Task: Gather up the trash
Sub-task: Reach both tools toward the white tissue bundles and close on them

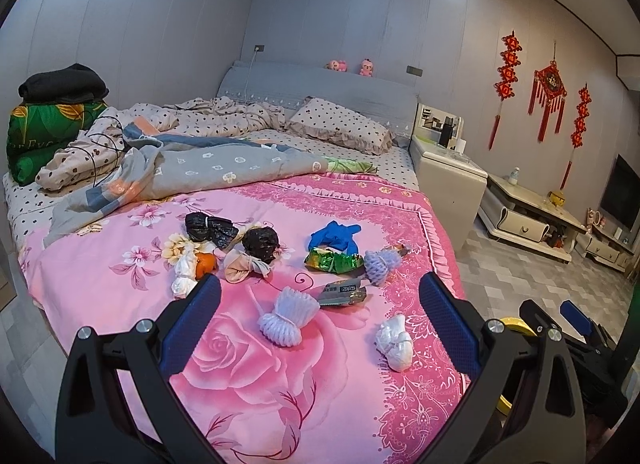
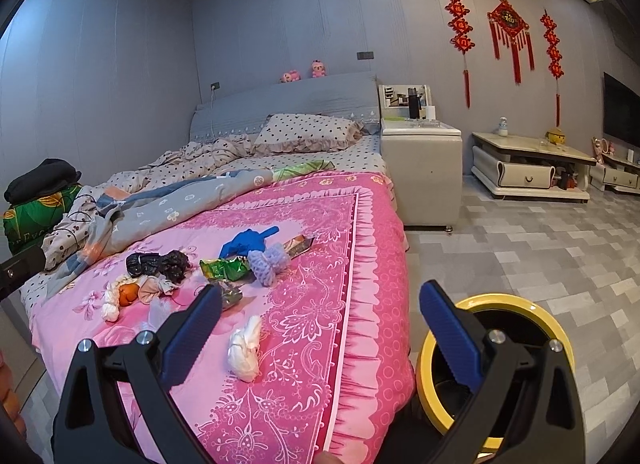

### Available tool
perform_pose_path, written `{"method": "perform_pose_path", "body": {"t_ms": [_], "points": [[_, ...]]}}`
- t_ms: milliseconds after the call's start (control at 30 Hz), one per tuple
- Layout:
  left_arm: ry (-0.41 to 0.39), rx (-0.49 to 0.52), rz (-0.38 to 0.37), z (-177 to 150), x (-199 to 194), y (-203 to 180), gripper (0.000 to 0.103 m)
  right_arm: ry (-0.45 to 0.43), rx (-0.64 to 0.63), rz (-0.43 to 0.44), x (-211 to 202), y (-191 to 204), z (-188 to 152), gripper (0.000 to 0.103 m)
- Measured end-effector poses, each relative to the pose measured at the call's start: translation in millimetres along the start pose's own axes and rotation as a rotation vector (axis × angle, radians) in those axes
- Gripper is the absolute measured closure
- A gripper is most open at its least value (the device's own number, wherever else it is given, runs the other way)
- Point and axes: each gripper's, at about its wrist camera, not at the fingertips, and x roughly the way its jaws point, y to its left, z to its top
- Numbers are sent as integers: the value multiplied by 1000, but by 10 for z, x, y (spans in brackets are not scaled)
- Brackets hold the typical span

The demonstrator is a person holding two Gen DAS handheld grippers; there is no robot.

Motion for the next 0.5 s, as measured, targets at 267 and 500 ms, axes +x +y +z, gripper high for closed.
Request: {"method": "perform_pose_path", "body": {"t_ms": [267,500], "points": [[116,-33,-12,-53,371,506,8,105,-59,73,335,126,-99,8],[198,-22,146,-154,780,1014,8,189,-155,88,664,382,-291,8]]}}
